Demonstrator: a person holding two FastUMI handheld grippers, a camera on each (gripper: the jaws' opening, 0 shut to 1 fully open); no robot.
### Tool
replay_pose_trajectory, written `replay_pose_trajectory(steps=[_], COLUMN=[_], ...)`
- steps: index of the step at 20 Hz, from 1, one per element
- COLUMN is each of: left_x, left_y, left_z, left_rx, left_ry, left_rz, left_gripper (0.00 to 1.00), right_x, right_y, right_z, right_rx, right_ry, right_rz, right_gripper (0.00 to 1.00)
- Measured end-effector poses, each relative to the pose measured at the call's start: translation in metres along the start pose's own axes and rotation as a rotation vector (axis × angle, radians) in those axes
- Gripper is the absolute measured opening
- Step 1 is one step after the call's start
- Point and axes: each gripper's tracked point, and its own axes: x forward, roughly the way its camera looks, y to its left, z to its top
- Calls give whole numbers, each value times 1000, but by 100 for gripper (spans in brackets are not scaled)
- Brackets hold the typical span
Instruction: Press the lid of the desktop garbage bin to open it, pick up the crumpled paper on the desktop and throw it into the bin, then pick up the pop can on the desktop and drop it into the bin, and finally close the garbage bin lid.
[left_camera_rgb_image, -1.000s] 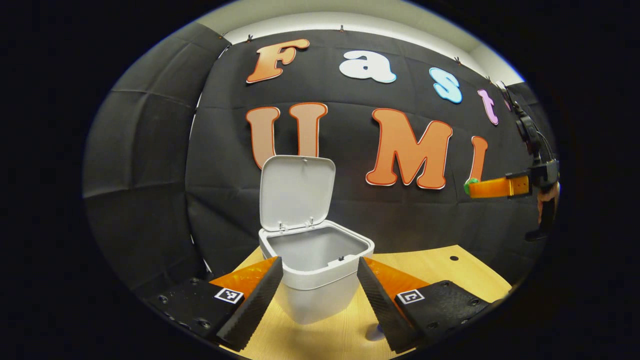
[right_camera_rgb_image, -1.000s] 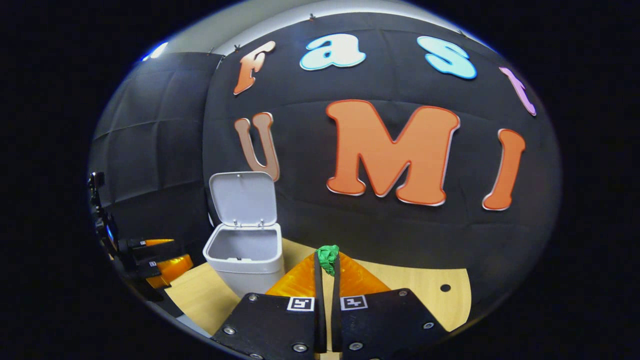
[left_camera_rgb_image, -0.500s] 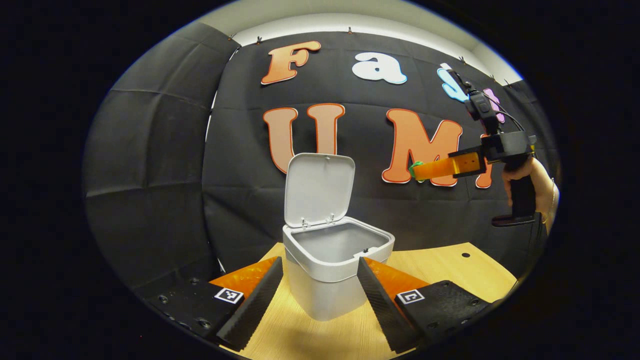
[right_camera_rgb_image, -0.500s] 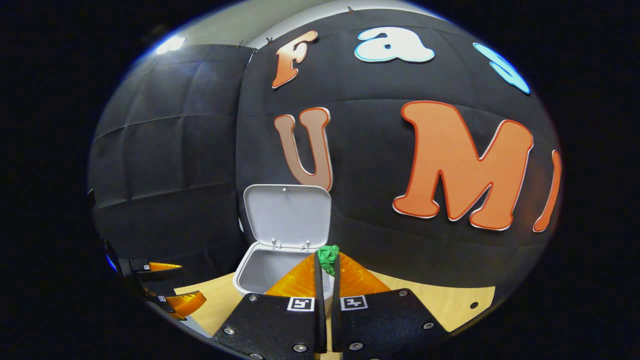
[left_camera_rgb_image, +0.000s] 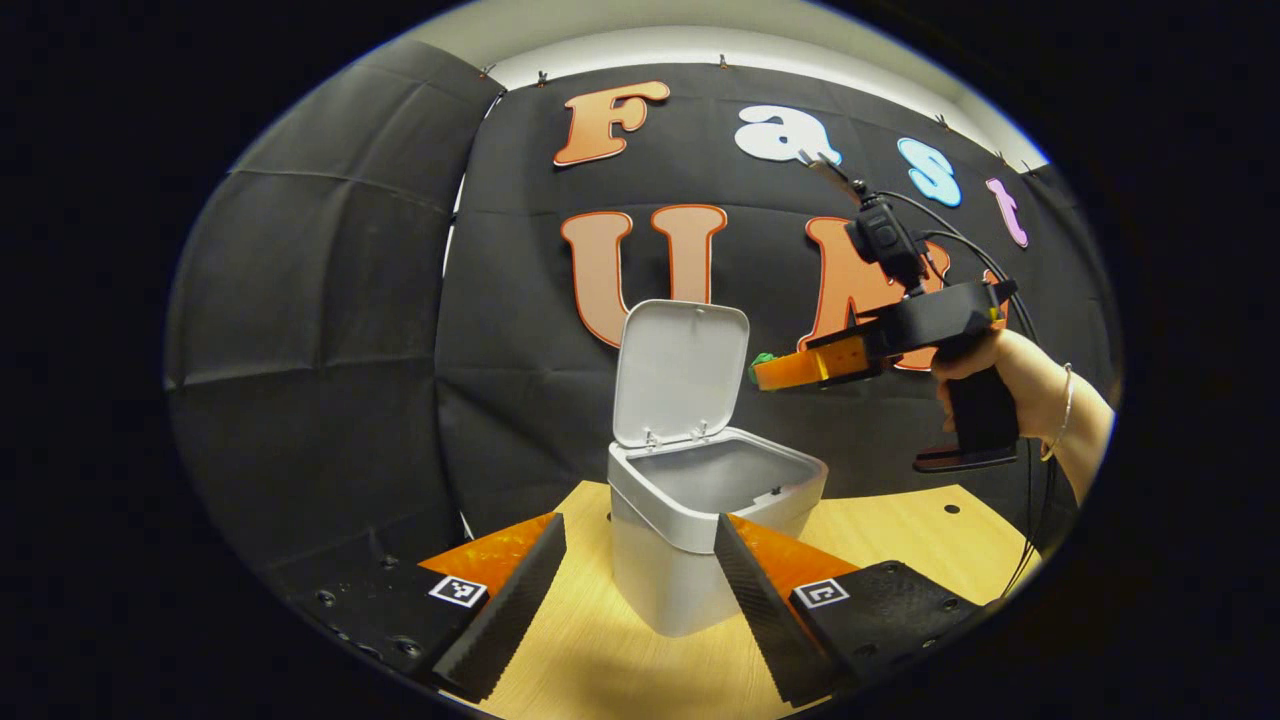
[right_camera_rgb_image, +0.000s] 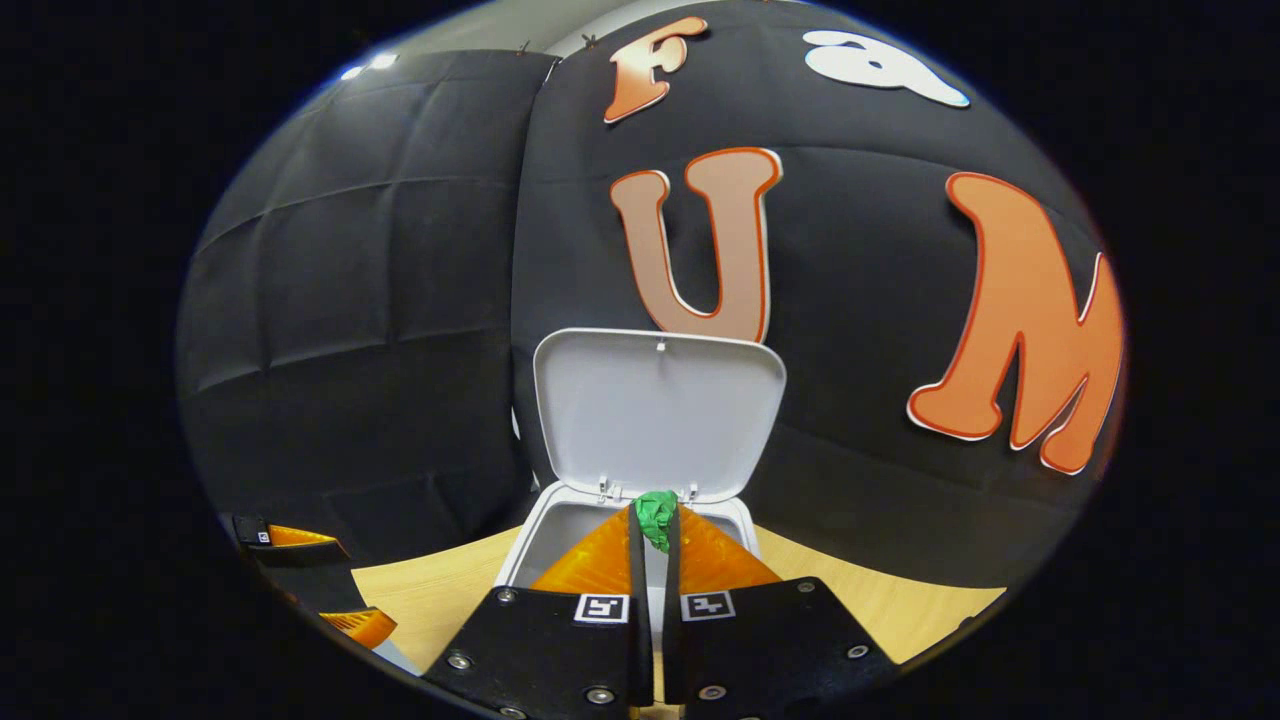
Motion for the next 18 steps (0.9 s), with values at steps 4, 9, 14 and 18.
replay_pose_trajectory(steps=[4, 9, 14, 18], left_x=[-4, -4, -4, -8], left_y=[13, 20, 19, 12], left_z=[-4, -4, -4, -1], left_rx=[-17, -18, -27, -15], left_ry=[11, 17, 18, 12], left_rz=[21, 36, 32, 19], left_gripper=[95, 95, 95, 95], right_x=[20, 29, 23, 7], right_y=[8, -1, -7, -12], right_z=[-12, -23, -21, -15], right_rx=[-2, -6, 27, 30], right_ry=[20, 39, 26, 1], right_rz=[14, -34, -42, -48], right_gripper=[8, 65, 95, 95])
